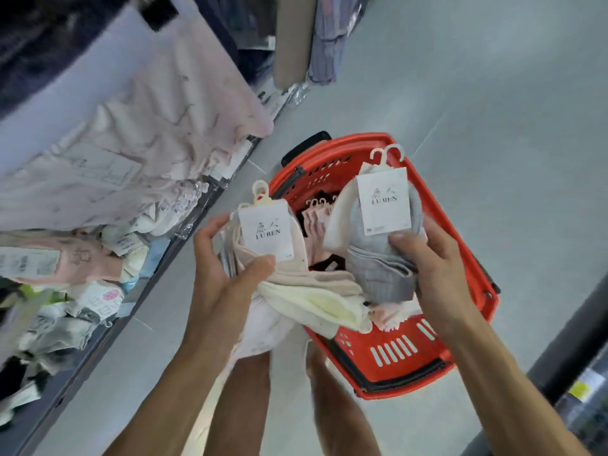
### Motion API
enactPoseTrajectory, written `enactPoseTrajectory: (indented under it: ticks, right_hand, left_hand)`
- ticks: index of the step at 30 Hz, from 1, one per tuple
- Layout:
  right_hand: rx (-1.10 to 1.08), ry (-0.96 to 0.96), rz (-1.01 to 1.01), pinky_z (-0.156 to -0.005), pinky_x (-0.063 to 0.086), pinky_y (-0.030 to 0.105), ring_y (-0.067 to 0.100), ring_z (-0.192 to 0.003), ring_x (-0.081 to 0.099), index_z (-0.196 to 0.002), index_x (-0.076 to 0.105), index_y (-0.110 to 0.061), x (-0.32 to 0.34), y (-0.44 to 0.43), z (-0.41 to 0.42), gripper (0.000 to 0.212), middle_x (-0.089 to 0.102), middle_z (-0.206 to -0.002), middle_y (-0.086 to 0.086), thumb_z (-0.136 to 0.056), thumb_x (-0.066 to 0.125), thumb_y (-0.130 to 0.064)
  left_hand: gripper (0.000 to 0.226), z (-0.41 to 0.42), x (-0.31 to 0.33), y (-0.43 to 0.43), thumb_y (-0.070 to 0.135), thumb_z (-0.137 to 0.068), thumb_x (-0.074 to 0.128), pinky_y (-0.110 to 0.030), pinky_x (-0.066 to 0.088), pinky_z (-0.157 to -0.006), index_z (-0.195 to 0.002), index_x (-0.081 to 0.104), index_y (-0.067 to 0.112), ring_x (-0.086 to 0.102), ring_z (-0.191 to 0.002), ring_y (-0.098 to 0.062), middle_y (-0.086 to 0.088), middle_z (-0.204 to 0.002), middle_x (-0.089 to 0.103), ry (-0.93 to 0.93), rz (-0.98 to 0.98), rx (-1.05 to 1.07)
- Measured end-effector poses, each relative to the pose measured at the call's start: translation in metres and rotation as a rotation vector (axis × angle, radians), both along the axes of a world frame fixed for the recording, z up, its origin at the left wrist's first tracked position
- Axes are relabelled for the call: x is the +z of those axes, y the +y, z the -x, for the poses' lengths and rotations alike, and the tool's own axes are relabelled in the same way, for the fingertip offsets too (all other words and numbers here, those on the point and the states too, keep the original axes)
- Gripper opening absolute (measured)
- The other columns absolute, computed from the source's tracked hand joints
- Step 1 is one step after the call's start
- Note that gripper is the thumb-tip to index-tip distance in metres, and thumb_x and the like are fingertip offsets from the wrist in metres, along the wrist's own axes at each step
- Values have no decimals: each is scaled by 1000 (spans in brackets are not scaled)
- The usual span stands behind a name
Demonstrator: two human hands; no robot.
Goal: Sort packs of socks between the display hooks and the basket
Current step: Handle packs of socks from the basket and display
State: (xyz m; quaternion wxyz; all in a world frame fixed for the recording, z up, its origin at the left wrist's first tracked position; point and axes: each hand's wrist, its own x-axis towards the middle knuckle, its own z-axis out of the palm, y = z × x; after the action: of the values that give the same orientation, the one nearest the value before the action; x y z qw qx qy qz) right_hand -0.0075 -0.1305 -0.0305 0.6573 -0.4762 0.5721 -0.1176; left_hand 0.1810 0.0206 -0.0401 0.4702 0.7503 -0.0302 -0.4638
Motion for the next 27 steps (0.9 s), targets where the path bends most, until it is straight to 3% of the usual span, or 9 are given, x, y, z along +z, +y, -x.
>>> enactPoseTrajectory:
  ticks: [4,7,11,13,16,18,20,23,27]
  right_hand:
    - [42,-195,27,-69,58,22,9,-86,74,-97,78,-34,94,-22,-1,37,78,-98,-6,-79,55,-11]
    - [225,-331,15,-66,56,18,6,-80,73,-95,79,-31,175,-24,-10,37,79,-92,-6,-77,56,-9]
    - [470,-442,9,-69,56,18,8,-84,73,-100,77,-32,286,1,-32,34,78,-95,-3,-72,69,-14]
    - [569,-470,30,-73,55,20,9,-88,72,-105,75,-33,338,22,-42,36,78,-100,-2,-72,70,-21]
    - [623,-535,110,-73,53,15,2,-88,71,-105,75,-41,408,57,-53,42,78,-99,-10,-78,63,-10]
    - [632,-599,158,-73,53,14,3,-91,72,-107,75,-40,451,82,-59,42,77,-102,-9,-78,64,-12]
    - [664,-678,183,-75,55,19,8,-95,72,-109,75,-38,492,108,-65,42,77,-106,-6,-79,64,-10]
    - [744,-758,235,-78,57,24,13,-97,72,-108,75,-39,548,151,-73,44,77,-107,-3,-82,57,-8]
    - [837,-858,309,-78,57,25,17,-100,72,-113,73,-33,607,216,-78,42,76,-111,-1,-84,56,-9]
  left_hand:
    - [71,-6,86,-15,31,-64,75,-49,51,-100,-123,42,56,63,-114,-11,14,-124,62,-136,121,14]
    - [73,-7,167,-19,17,-73,71,-47,49,-104,-132,37,43,60,-117,-16,6,-128,58,-242,224,35]
    - [70,-7,282,-10,11,-76,64,-16,53,-83,-137,36,31,63,-98,8,39,-106,60,-373,356,150]
    - [68,-7,337,3,14,-75,62,-18,53,-81,-135,37,36,62,-95,9,43,-101,58,-426,396,221]
    - [66,-9,418,33,13,-78,64,-22,51,-83,-132,35,39,62,-99,5,35,-106,59,-539,456,304]
    - [63,-9,468,60,10,-79,63,-25,51,-87,-126,32,37,62,-102,-3,14,-117,58,-632,495,354]
    - [54,-6,515,93,7,-83,61,-18,49,-85,-116,32,38,61,-102,-2,-2,-122,53,-729,528,389]
    - [44,0,571,151,-2,-92,56,-3,43,-75,-110,38,35,56,-91,12,6,-110,50,-869,523,409]
    - [43,13,622,231,-2,-95,53,-16,37,-92,-85,66,38,51,-115,-7,8,-106,60,-987,506,431]
